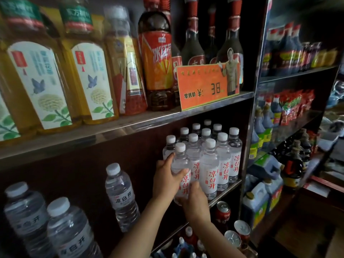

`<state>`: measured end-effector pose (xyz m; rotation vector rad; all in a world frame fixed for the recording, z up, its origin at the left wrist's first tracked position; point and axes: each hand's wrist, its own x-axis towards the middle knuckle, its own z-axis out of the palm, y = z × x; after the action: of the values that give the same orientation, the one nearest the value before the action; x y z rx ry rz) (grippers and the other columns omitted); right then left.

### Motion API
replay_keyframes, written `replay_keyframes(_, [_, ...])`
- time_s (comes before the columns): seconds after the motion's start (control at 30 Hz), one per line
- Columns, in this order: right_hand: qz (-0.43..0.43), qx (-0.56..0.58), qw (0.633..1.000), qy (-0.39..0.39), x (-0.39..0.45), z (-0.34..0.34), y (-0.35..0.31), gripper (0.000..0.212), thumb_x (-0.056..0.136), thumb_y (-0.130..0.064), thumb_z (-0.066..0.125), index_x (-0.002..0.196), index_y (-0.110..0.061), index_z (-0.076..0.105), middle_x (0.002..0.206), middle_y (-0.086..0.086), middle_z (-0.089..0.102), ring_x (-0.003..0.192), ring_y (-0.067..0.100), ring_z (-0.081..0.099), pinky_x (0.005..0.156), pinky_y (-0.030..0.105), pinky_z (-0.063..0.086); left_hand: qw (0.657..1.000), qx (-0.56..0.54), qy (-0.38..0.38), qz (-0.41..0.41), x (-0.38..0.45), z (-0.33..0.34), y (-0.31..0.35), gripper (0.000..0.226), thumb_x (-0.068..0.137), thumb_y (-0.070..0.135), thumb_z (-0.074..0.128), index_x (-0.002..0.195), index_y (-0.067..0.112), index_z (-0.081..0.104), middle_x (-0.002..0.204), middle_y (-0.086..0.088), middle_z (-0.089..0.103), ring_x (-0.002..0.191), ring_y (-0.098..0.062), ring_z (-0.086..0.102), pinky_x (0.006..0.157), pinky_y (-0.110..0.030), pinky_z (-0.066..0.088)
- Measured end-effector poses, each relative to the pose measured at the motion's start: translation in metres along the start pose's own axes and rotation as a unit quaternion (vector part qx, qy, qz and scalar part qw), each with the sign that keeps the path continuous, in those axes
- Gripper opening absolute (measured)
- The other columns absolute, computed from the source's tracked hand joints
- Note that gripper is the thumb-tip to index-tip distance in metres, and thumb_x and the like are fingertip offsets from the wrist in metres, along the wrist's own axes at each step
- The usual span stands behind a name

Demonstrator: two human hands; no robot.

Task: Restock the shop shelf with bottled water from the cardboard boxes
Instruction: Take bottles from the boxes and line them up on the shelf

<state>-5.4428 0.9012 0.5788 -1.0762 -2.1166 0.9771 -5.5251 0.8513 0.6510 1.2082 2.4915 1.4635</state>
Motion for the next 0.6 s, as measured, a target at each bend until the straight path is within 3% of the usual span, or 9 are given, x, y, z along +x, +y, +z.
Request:
replay_keyframes(0.2, [0.013,-0.085,0.996,0.005,0.019,0.005,-0.004,0.044,0.079,-0.026,0.070,0.109,-0.010,0.042,0.106,0.009,0.063,0.099,0.029,0.064,0.077,0.035,0.050,1.000,0.016,0.014,0.007,0.020,0.005,-0.003,0.070,0.075,0.042,0.074,0.138,0.031,0.045,0.124,-0.005,0.049,0.112,-0.020,0.057,0.095,-0.029,0.048])
replay_keyframes(0.4, [-0.007,-0.152,0.988,0.017,0.027,0.009,-0.005,0.036,0.087,-0.027,0.063,0.112,-0.008,0.044,0.109,0.009,0.064,0.101,0.026,0.065,0.078,0.034,0.051,0.999,0.037,0.035,0.010,0.030,0.011,-0.006,0.071,0.075,0.043,0.074,0.139,0.028,0.045,0.128,-0.007,0.050,0.116,-0.022,0.056,0.097,-0.032,0.047])
replay_keyframes(0.6, [0.002,-0.156,0.988,0.001,0.023,0.003,-0.011,0.038,0.087,-0.027,0.063,0.114,-0.009,0.044,0.110,0.008,0.064,0.103,0.025,0.065,0.079,0.033,0.051,0.998,0.066,0.016,-0.014,0.030,0.009,-0.003,0.073,0.074,0.048,0.072,0.140,0.034,0.043,0.128,-0.006,0.052,0.117,-0.022,0.055,0.096,-0.033,0.048])
